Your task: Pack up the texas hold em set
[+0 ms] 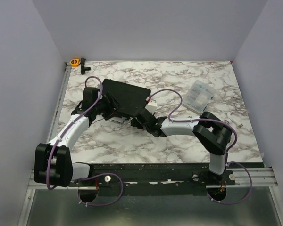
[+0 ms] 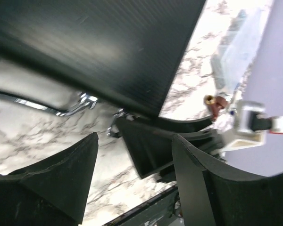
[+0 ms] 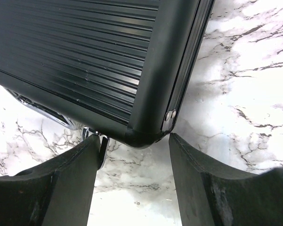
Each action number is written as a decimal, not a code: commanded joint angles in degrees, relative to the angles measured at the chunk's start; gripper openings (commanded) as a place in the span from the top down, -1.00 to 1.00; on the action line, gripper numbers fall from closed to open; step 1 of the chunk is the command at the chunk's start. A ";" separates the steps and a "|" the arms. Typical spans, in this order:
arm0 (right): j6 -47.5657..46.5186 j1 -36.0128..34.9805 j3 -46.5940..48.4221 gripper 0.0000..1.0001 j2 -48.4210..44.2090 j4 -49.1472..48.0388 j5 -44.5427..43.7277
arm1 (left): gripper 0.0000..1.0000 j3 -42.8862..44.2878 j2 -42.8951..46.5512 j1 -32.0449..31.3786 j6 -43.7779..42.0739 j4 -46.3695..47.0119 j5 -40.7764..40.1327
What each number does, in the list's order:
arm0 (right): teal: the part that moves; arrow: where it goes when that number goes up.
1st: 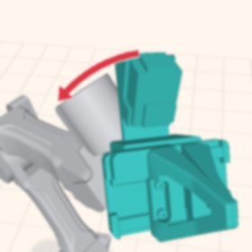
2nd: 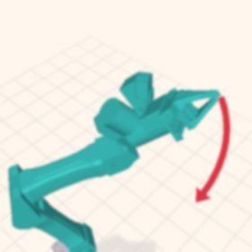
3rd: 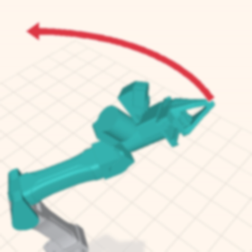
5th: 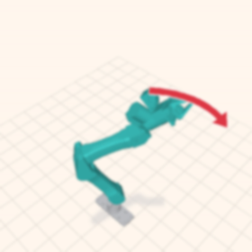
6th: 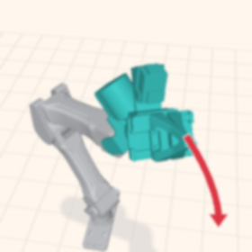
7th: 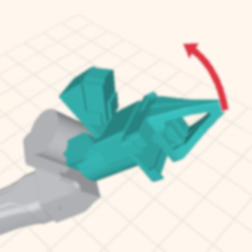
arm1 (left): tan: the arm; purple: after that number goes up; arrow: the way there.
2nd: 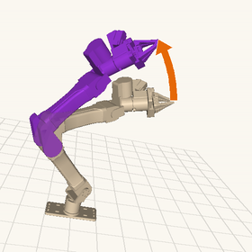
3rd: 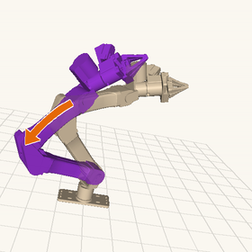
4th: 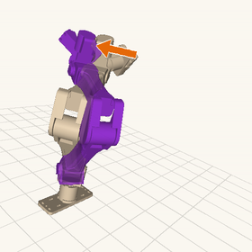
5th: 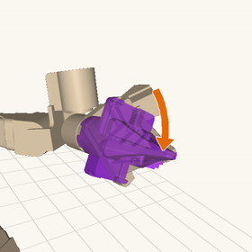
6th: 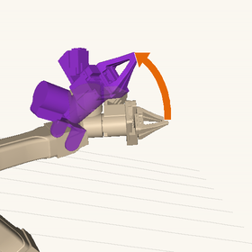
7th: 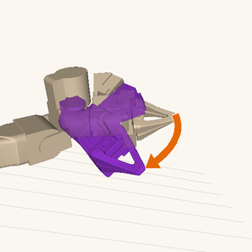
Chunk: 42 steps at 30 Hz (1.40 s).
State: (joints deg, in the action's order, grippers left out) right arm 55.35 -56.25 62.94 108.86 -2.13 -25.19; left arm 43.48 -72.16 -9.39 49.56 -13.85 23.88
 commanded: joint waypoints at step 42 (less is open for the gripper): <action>-21.55 13.39 0.49 -0.16 -7.59 -8.51 39.60 | -0.10 9.70 -5.66 15.33 -10.93 -5.19 14.30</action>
State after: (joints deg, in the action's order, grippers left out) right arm 37.17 -43.62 59.99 98.10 -8.27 3.29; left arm 54.28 -85.23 2.15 44.03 -14.94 35.03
